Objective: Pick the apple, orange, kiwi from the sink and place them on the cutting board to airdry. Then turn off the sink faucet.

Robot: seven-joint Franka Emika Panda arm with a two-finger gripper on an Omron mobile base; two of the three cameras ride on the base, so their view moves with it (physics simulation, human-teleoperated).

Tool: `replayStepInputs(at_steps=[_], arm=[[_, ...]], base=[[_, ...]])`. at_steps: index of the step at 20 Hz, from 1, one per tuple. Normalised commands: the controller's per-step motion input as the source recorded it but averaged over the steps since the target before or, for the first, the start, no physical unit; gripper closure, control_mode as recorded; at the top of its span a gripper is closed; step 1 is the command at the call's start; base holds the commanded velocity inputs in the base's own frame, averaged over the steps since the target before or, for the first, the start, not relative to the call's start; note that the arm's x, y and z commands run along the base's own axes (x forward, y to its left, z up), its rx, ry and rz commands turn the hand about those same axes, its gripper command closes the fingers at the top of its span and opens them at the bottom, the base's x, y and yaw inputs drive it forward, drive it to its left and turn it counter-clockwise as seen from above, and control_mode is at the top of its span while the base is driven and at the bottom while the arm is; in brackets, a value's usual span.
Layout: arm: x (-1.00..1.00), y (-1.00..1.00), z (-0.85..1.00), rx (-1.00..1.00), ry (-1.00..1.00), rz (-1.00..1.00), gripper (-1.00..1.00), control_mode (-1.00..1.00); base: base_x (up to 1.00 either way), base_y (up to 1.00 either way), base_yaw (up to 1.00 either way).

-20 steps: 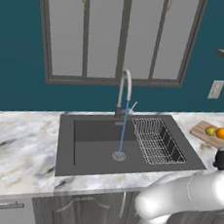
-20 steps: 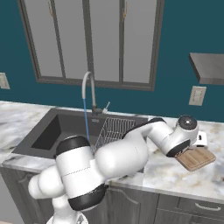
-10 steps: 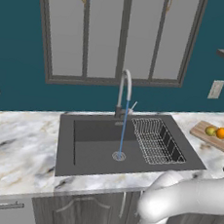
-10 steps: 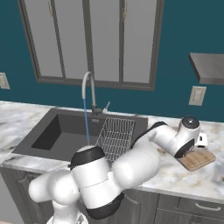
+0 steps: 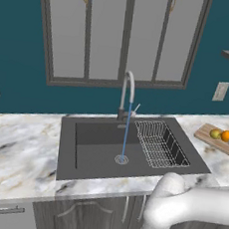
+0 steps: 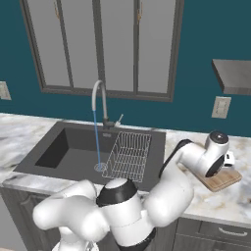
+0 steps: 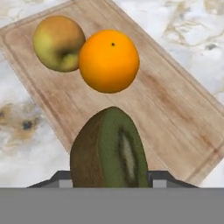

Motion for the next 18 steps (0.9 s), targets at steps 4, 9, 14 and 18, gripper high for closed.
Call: replayStepInputs(at_steps=[4, 9, 14, 18], arm=[[0.19, -0.18, -0.23, 0.04, 0.05, 0.02, 1.00, -1.00], [0.19, -0.20, -0.23, 0.03, 0.04, 0.02, 1.00, -1.00], [0.22, -0.21, -0.23, 0.03, 0.04, 0.01, 1.00, -1.00], [0.17, -0.12, -0.17, 0.01, 0.03, 0.01, -1.00, -1.00]], base=[[0.00, 0.00, 0.00], [0.00, 0.00, 0.00], [0.00, 0.00, 0.00], [0.00, 0.00, 0.00]])
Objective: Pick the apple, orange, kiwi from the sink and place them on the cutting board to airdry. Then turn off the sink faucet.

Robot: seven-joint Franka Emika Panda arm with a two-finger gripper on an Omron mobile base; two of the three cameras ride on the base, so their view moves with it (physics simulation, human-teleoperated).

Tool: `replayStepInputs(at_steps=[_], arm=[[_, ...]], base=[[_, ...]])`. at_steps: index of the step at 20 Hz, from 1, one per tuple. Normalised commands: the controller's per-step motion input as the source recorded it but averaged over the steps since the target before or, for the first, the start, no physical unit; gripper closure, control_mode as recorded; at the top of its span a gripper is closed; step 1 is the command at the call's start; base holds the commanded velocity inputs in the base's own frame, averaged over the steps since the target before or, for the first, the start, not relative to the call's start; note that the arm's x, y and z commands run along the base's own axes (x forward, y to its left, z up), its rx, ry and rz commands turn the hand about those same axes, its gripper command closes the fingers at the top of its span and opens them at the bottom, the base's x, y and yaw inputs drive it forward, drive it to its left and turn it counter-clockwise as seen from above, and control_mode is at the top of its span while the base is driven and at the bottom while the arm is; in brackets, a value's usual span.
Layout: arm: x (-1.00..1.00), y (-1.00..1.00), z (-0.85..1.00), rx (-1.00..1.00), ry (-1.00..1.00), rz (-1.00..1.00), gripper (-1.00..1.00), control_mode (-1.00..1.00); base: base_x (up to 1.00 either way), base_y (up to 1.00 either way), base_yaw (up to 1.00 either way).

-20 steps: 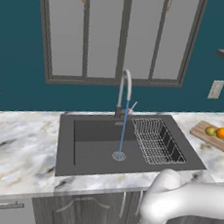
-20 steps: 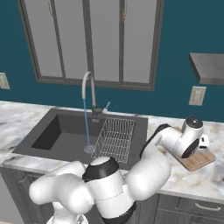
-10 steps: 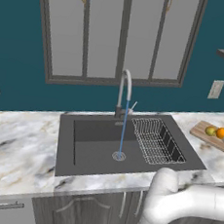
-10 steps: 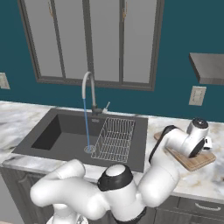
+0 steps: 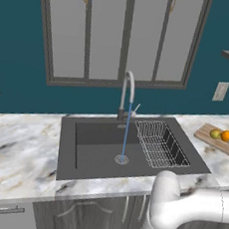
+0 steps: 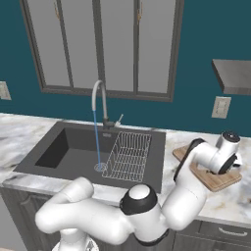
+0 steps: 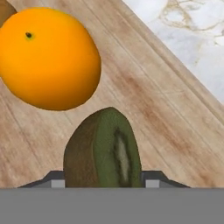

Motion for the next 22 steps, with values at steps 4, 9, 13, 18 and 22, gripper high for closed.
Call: replayStepInputs(at_steps=[4, 9, 13, 18, 22], arm=[[0.00, -0.12, 0.00, 0.01, 0.00, 0.02, -1.00, -1.00], [0.00, 0.00, 0.04, 0.01, 0.00, 0.04, -1.00, -1.00], [-0.03, 0.07, 0.17, 0.01, 0.00, 0.05, -1.00, -1.00], [-0.43, 0.36, 0.17, 0.00, -0.04, 0.08, -1.00, -1.00], [-0.71, 0.70, 0.00, 0.00, -0.12, 0.07, -1.00, -1.00]], base=[[0.00, 0.00, 0.00], [0.00, 0.00, 0.00], [0.00, 0.00, 0.00], [0.00, 0.00, 0.00], [0.00, 0.00, 0.00]])
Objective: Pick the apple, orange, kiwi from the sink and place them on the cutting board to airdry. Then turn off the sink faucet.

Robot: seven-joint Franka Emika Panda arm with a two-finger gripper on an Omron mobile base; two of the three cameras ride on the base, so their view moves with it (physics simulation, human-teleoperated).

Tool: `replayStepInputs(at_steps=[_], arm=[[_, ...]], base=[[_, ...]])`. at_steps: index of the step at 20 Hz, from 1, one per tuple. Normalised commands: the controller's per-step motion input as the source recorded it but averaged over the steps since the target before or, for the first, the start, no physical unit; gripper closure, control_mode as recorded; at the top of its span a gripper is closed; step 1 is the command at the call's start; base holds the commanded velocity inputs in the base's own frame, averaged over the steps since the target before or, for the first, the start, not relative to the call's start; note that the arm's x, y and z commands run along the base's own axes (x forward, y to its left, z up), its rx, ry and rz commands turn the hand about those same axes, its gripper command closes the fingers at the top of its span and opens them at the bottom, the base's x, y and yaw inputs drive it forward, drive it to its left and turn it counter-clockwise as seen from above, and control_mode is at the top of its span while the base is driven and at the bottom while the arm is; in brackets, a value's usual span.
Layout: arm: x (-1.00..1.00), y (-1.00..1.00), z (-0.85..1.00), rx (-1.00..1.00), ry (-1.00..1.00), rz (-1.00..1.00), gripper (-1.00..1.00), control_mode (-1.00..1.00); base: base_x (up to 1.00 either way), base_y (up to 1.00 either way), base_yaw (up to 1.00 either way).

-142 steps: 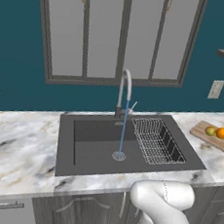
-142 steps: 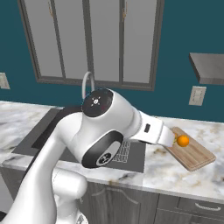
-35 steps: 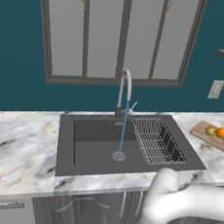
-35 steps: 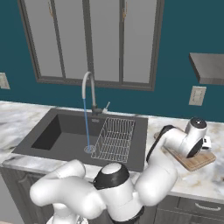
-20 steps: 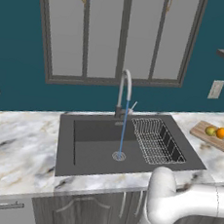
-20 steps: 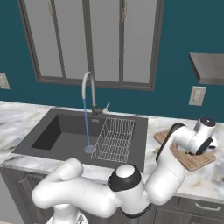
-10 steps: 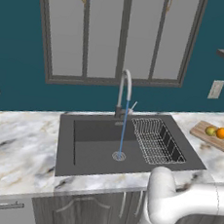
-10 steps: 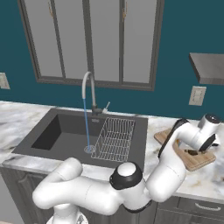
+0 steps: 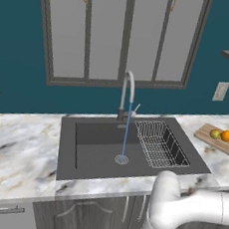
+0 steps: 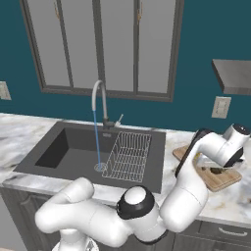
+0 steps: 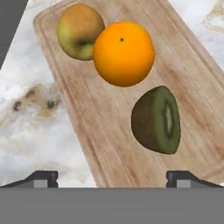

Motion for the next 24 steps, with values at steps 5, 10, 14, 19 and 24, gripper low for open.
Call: replayStepInputs(at_steps=[5, 10, 14, 19, 24], arm=[[-0.65, 0.68, 0.29, -0.01, -0.13, 0.09, -1.00, -1.00], [-0.46, 0.59, 0.56, -0.11, -0.01, 0.17, -1.00, -1.00], [-0.59, 0.41, 0.79, 0.02, 0.00, 0.04, -1.00, -1.00], [-0.62, 0.23, 0.88, 0.17, -0.03, 0.03, -1.00, -1.00], [-0.49, 0.49, 0.36, 0.04, -0.16, 0.23, -1.00, -1.00]], base=[[0.00, 0.00, 0.00], [0.00, 0.00, 0.00], [0.00, 0.00, 0.00], [0.00, 0.00, 0.00], [0.00, 0.00, 0.00]])
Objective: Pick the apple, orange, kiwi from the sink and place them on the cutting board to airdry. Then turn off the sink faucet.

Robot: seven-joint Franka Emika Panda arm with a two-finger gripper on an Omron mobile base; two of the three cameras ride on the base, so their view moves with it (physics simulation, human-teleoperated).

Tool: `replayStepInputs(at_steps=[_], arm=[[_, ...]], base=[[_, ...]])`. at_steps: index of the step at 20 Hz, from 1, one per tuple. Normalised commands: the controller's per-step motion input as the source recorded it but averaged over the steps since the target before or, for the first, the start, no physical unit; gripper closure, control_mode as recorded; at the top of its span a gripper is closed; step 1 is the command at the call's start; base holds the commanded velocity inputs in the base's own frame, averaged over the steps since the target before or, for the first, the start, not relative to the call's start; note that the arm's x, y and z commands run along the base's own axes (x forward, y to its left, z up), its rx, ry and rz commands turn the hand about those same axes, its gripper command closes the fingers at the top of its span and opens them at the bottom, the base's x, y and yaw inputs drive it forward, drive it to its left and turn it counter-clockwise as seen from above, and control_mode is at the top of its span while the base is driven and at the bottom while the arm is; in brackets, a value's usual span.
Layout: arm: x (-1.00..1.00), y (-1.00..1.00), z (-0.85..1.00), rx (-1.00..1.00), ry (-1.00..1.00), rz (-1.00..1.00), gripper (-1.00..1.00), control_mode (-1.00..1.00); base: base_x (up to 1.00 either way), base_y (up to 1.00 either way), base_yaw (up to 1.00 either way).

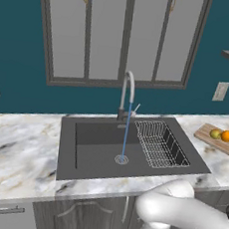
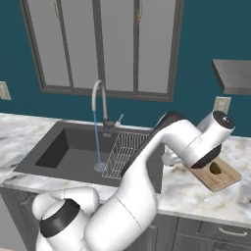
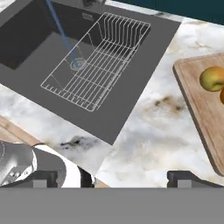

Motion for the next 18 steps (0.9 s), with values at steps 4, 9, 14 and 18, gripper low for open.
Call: replayStepInputs(at_steps=[4, 9, 14, 18], arm=[[-0.53, 0.76, 0.20, -0.12, -0.06, 0.26, -1.00, -1.00], [-0.49, 0.55, -0.02, -0.07, -0.25, 0.08, -1.00, -1.00], [-0.23, 0.18, 0.16, 0.18, -0.26, -0.08, -1.00, -1.00], [-0.19, 0.31, 0.18, 0.24, -0.36, -0.18, -1.00, -1.00]], base=[[0.00, 0.00, 0.00], [0.00, 0.00, 0.00], [0.00, 0.00, 0.00], [0.00, 0.00, 0.00]])
